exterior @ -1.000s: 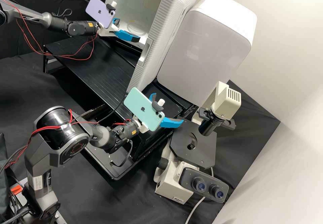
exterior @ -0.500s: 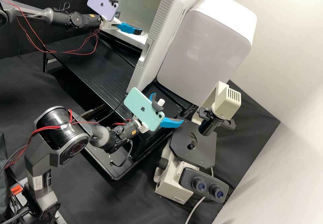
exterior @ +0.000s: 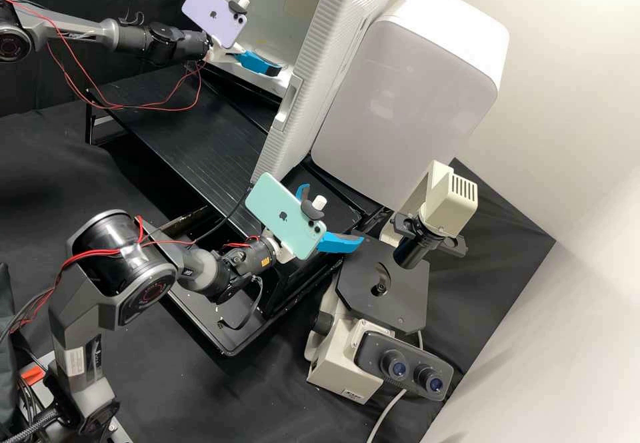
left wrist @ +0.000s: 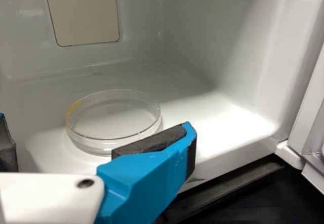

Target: Take the petri dish out of the incubator

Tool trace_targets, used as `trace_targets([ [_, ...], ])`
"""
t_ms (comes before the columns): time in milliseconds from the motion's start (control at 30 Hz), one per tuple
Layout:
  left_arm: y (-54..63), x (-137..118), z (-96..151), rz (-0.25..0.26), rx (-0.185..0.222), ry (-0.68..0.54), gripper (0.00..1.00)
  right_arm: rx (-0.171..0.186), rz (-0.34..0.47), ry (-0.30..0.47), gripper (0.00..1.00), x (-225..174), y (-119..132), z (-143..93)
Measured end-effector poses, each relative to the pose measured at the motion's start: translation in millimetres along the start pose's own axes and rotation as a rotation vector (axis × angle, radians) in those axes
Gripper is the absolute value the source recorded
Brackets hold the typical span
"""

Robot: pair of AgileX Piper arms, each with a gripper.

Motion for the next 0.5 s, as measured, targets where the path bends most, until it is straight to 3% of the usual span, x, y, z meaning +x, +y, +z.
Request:
trace_targets([
  [133,-1.8,2.2,3.2,-0.009,-0.033,0.002,1.0,0.0,0.0,0.0,1.0,0.0,0.0,0.0],
  [500,-2.9,1.9,4.2,-0.008,-0.043,0.031,1.0,0.0,0.0,0.0,1.0,0.0,0.0,0.0],
])
